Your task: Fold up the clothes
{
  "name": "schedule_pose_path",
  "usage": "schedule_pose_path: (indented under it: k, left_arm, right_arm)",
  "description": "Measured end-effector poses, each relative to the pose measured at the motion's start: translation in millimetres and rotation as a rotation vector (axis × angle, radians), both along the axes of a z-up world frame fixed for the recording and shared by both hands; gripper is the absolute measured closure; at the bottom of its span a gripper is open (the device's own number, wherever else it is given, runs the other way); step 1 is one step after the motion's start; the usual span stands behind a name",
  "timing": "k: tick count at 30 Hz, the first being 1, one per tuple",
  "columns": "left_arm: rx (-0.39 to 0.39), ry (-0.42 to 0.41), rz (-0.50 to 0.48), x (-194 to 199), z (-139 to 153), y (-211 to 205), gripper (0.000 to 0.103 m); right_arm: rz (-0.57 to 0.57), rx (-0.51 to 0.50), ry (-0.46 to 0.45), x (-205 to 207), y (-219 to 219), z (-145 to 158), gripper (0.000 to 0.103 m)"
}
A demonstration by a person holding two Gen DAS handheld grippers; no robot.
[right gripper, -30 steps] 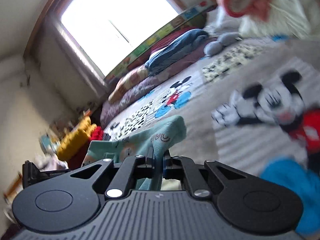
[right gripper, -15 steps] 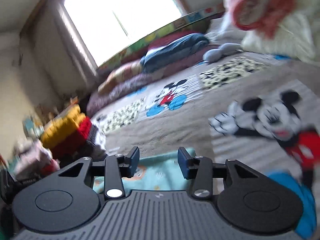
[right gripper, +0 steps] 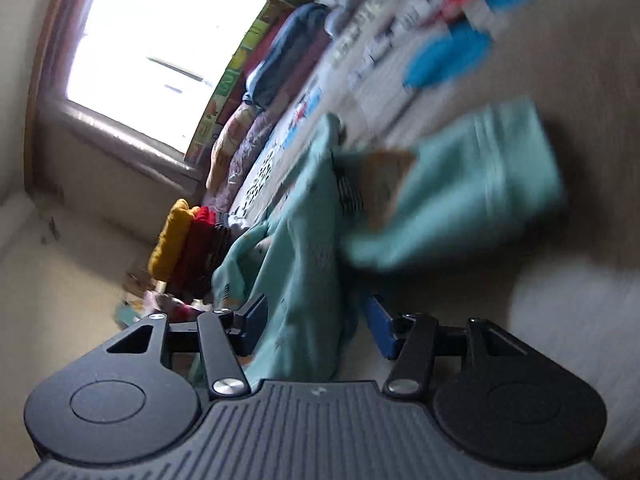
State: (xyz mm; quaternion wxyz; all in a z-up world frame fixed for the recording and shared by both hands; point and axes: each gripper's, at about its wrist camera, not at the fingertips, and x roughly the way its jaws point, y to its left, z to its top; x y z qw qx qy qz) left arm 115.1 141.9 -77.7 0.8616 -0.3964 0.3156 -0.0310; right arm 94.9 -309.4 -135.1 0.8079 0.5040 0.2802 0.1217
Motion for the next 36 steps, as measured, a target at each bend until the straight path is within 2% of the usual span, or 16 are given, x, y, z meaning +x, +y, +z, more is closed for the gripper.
schedule_pose_path:
  k: [4,8,12,14,17,18,19,20,21,22,24,28,32,36]
  left_arm:
    - [-0.07,0.049,-0.005,-10,-18,-12,0.034]
    - [-0.085,0.017,-0.021,-10,-24,-22,0.034]
    - [-0.101,-0.012,-0.026,-5,-30,-24,0.034]
    - [-0.098,-0.023,-0.023,-2,-33,-26,0.035]
    - [-0.068,-0.036,-0.027,0,-33,-33,0.035]
    - [-0.049,-0.039,-0.03,1,-33,-35,0.039]
    - [-0.026,-0.038,-0.034,2,-33,-39,0.051]
    - [-0.002,-0.032,-0.039,3,-33,-42,0.063]
    - [0.015,-0.02,-0.049,5,-34,-44,0.083]
    - [0.017,-0.022,-0.061,4,-34,-46,0.09]
    - [0.022,-0.026,-0.084,2,-34,-49,0.094]
    - [0.023,-0.072,-0.148,-12,-24,-63,0.095]
    - [0.071,-0.061,-0.184,-38,-19,-79,0.096]
    - [0.101,0.029,-0.197,-46,-32,-82,0.099]
  right_arm:
    - [-0.021,0.107,0.027,-12,18,-14,0.045]
    - [-0.012,0.158,0.046,-11,39,-15,0.042]
    - [-0.017,0.166,0.064,-5,58,-15,0.038]
    - [-0.024,0.139,0.064,-2,66,-15,0.042]
    - [-0.042,0.09,0.064,-1,69,-19,0.066]
    - [-0.049,0.089,0.066,-1,67,-22,0.075]
    - [-0.047,0.081,0.061,-1,69,-24,0.079]
    - [-0.037,0.062,0.049,0,70,-23,0.08]
    - [-0.027,0.043,0.037,1,71,-23,0.081]
    - [-0.022,0.032,0.031,2,70,-20,0.082]
    - [-0.013,0.012,0.017,4,67,-16,0.083]
    - [-0.021,-0.018,-0.034,3,53,1,0.084]
    - [-0.015,-0.064,-0.074,-3,24,22,0.084]
    - [0.042,-0.123,0.014,-5,25,13,0.084]
